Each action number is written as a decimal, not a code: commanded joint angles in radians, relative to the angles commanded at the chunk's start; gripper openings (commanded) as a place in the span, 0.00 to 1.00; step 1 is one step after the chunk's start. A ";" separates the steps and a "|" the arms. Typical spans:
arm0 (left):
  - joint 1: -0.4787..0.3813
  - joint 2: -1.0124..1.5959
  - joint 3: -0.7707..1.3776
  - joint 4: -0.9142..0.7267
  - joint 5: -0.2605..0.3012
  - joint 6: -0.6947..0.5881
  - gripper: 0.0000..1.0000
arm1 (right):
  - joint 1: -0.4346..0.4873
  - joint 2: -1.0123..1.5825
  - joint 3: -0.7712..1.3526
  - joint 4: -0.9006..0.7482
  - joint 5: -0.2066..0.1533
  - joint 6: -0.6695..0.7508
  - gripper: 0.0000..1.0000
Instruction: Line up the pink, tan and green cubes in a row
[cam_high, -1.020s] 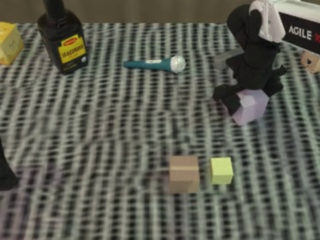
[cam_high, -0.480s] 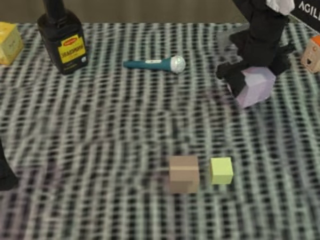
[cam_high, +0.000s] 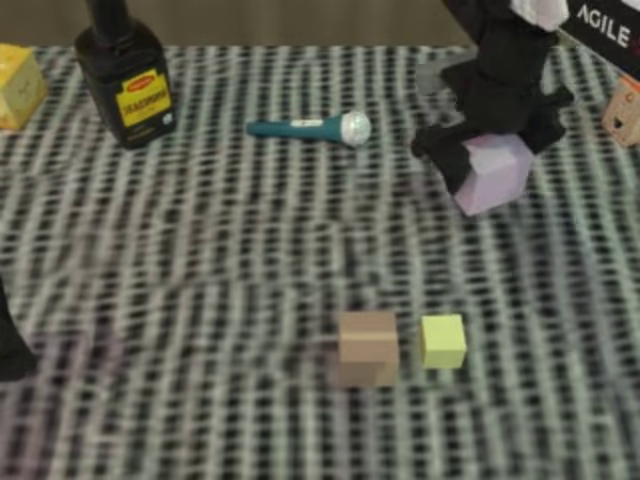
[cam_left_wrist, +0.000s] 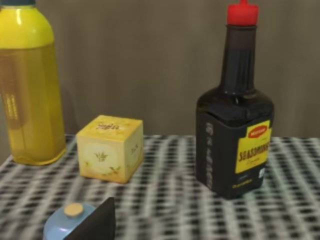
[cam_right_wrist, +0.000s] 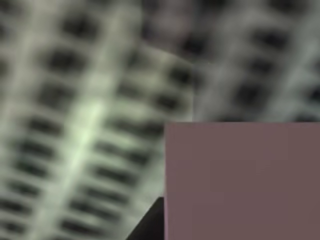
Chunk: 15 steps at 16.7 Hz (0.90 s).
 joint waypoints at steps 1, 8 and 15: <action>0.000 0.000 0.000 0.000 0.000 0.000 1.00 | 0.028 0.006 0.012 -0.008 0.000 0.041 0.00; 0.000 0.000 0.000 0.000 0.000 0.000 1.00 | 0.315 0.047 0.111 -0.080 0.002 0.553 0.00; 0.000 0.000 0.000 0.000 0.000 0.000 1.00 | 0.554 0.051 0.174 -0.123 0.009 0.955 0.00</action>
